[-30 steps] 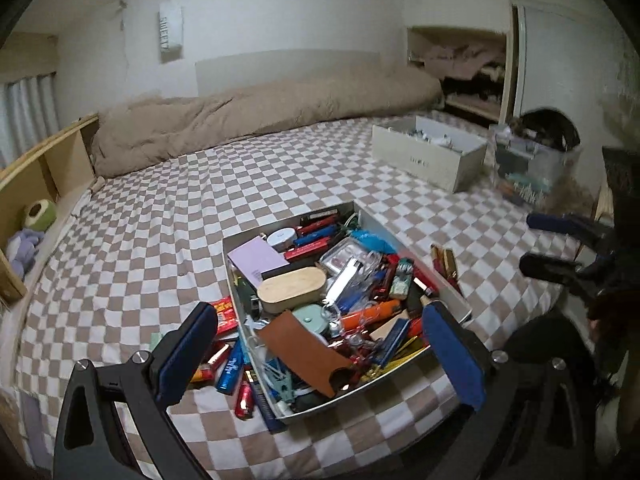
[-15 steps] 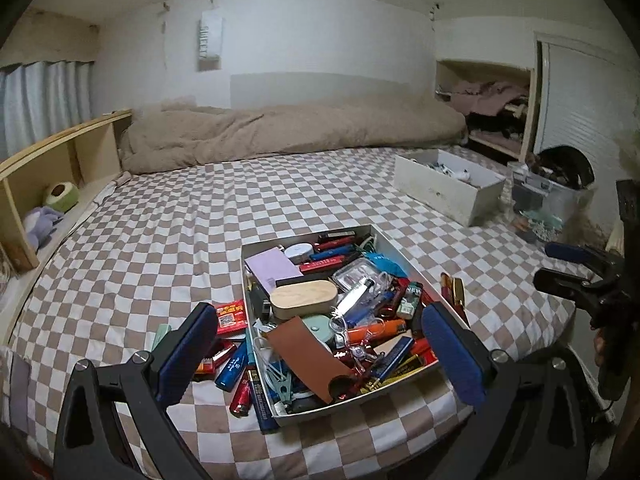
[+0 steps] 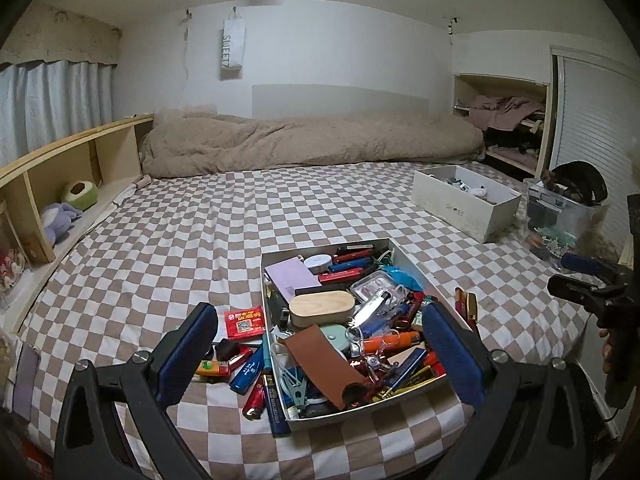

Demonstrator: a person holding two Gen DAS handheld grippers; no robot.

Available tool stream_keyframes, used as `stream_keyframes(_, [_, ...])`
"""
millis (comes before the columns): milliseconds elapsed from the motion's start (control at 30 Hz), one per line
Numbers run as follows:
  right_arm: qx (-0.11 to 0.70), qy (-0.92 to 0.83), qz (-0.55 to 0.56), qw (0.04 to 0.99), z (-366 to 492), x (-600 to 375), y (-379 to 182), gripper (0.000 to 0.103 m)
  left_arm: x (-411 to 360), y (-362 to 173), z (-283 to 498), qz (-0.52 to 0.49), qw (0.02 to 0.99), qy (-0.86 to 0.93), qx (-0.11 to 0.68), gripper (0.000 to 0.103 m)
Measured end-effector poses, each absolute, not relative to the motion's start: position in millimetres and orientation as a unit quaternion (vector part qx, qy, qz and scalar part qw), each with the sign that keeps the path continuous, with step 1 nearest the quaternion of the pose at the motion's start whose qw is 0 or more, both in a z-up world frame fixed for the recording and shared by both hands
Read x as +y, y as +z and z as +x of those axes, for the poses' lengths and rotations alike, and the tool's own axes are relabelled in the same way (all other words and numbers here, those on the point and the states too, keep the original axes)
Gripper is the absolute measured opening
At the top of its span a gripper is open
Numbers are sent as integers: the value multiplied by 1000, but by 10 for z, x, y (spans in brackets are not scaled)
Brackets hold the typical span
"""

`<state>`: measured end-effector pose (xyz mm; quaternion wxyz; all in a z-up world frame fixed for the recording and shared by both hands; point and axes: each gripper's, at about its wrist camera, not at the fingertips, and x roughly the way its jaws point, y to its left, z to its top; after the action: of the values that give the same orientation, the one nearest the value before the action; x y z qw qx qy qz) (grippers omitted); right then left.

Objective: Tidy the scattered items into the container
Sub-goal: 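Move both open tools toward the lighters lying beside the tray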

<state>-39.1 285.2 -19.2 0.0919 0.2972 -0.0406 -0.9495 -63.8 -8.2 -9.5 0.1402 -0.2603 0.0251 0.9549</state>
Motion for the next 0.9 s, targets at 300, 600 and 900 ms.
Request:
stream_keyframes(300, [-43, -946, 309, 83, -484, 2977, -257, 103, -384, -148, -764, -264, 103, 959, -5, 103])
stream_keyframes(600, [-46, -939, 338, 49, -654, 3291, -378, 103, -853, -274, -943, -287, 39, 957, -7, 103])
stream_keyframes(900, [-41, -916, 399, 9, -905, 3693, -751, 103, -1364, -606, -1100, -347, -4, 938, -19, 103])
